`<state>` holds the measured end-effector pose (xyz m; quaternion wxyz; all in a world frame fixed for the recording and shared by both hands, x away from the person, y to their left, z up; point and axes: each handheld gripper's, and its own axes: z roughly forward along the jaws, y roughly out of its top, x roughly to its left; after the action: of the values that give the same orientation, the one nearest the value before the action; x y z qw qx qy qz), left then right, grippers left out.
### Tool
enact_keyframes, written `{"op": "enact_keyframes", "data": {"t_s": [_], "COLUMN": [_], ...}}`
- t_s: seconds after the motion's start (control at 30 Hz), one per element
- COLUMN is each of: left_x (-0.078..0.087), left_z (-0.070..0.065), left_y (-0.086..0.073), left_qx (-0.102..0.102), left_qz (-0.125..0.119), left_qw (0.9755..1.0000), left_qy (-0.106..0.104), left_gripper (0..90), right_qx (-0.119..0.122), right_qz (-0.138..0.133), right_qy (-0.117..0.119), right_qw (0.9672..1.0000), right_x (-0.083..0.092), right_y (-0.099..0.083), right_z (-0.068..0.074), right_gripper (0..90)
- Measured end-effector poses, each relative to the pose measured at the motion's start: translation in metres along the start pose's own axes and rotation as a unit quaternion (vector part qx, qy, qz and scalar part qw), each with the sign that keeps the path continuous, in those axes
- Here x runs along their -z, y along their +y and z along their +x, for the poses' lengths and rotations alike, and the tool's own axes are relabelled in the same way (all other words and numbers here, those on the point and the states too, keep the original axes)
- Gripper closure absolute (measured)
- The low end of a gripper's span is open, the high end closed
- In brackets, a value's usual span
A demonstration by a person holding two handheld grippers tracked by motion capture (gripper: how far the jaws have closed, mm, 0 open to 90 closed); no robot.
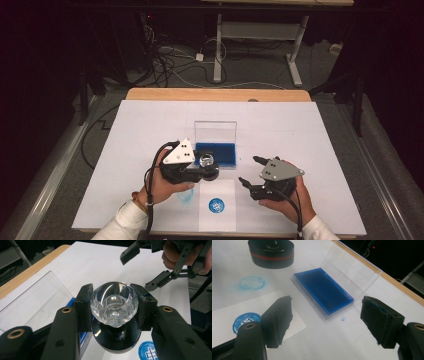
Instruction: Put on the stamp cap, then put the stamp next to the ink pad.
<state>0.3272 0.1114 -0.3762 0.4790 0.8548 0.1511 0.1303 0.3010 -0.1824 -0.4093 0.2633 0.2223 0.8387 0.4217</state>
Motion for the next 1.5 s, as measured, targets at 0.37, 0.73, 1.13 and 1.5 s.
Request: {"op": "enact_keyframes", "data": {"t_s": [0.37,0.73,1.13,1.5], "left_x": [0.004,0.014,0.021,0.026], "left_z": [0.004,0.011,0.023,0.037], "left_y": [-0.003,-0.006,-0.005,-0.006], "left_qx": [0.001,0.004,0.011,0.018], "left_qz": [0.002,0.001,0.001,0.006], "left_qw": [1.0,0.9998,0.999,0.9973], "left_qy": [0.008,0.022,0.044,0.07], "left_gripper": [54.1,54.1,54.1,54.2], "right_qx": [-0.005,-0.019,-0.028,-0.042], "right_qz": [0.003,0.004,0.013,0.017], "right_qy": [-0.019,-0.035,-0.06,-0.073], "right_qw": [0.9998,0.9992,0.9977,0.9963], "right_x": [0.015,0.033,0.048,0.062], "right_y": [-0.014,-0.028,-0.046,-0.059], "right_z": [-0.005,-0.01,-0.011,-0.015], "right_gripper": [25.9,25.9,26.0,25.9]}}
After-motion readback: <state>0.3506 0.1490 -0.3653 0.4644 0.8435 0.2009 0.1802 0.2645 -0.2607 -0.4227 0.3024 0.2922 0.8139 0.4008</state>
